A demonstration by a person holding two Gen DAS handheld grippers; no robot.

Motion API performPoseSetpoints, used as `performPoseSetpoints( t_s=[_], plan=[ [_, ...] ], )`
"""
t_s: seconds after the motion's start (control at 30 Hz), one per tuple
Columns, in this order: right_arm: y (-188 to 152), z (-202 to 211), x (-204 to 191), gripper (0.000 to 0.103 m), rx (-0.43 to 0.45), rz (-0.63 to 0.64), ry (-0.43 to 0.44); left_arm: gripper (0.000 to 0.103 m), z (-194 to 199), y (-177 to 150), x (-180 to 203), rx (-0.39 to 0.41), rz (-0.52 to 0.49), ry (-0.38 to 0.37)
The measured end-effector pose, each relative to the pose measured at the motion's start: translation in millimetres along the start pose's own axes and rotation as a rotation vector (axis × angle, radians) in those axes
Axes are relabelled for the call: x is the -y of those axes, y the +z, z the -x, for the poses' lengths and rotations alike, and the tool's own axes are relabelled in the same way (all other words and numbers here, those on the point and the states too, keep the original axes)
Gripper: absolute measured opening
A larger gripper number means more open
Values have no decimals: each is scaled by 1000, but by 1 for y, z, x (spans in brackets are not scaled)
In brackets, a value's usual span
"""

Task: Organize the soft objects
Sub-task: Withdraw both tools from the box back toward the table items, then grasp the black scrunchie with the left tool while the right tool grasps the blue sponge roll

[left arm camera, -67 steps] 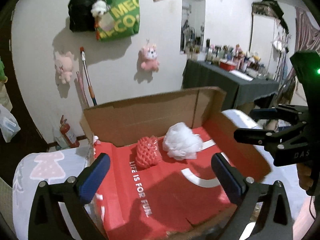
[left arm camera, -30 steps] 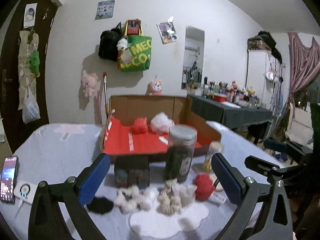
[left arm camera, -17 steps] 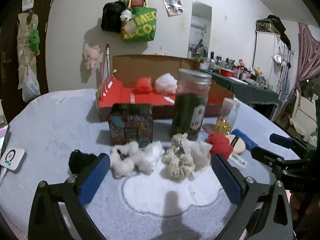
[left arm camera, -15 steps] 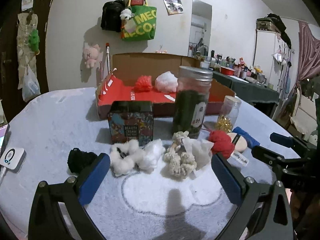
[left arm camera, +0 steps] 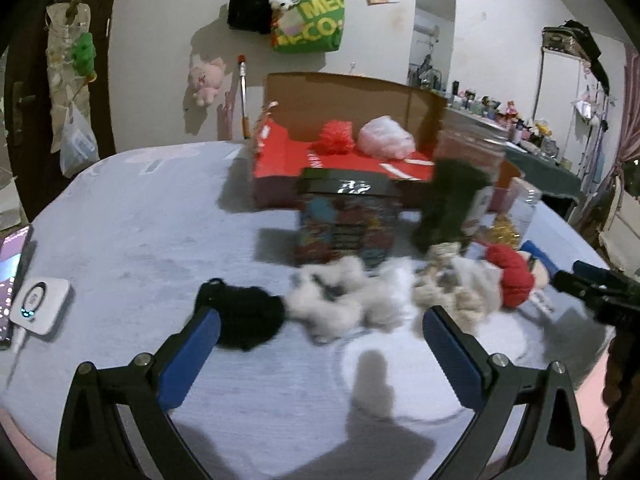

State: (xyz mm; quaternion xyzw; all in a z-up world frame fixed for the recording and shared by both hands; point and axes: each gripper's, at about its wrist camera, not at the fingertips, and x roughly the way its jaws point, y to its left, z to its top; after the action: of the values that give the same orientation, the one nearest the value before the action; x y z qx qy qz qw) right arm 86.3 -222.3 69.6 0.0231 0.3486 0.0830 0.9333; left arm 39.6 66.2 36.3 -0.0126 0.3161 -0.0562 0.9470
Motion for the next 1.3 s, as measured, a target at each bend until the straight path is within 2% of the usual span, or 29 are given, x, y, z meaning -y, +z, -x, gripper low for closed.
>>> performPoseSetpoints(
  t_s=[0.2, 0.37, 0.53, 0.6, 0.67, 0.7, 0.77, 0.8, 0.83, 0.87, 0.9, 1.03, 1.1, 1.3],
  plan=[
    [1, -7, 15, 93, -29, 1, -6, 101, -8, 3, -23, -48, -20, 30],
    [2, -11, 18, 88, -38, 6, -1, 99, -12, 5, -33, -67, -15, 32],
    [4, -11, 16, 88, -33, 16, 9, 99, -3, 9, -36, -41, -16, -5],
    [4, -11, 14, 88, -26, 31, 1, 99, -1, 10, -36, -33, -38, 4],
    [3, -12, 13, 78, -25, 52, -5, 99, -5, 9, -39, -49, -56, 33],
    [2, -13, 13, 66, -29, 60, -9, 96, -9, 8, -42, -63, -50, 41],
    [0, -16, 13, 51, -44, 69, -8, 78, -17, 5, -50, -94, -26, 16],
    [0, -16, 14, 45, -44, 75, -1, 62, -21, 4, -52, -110, -19, 2],
    [-1, -14, 12, 27, -28, 88, 5, 53, -24, 3, -52, -117, -16, -6],
    [0, -12, 11, 24, -22, 95, 1, 48, -22, 3, -51, -103, -23, -5],
    [0, -9, 10, 24, -7, 102, -5, 38, -20, 3, -48, -90, -33, -12],
    [3, 9, 6, 22, 70, 108, -23, 33, -10, 7, -36, -50, -54, -27],
    [6, 16, 4, 21, 86, 102, 2, 33, -5, 10, -29, -35, -59, -44],
    [3, 26, -22, 21, 104, 112, 107, 32, 7, 16, 5, -4, -75, -172]
  ],
)
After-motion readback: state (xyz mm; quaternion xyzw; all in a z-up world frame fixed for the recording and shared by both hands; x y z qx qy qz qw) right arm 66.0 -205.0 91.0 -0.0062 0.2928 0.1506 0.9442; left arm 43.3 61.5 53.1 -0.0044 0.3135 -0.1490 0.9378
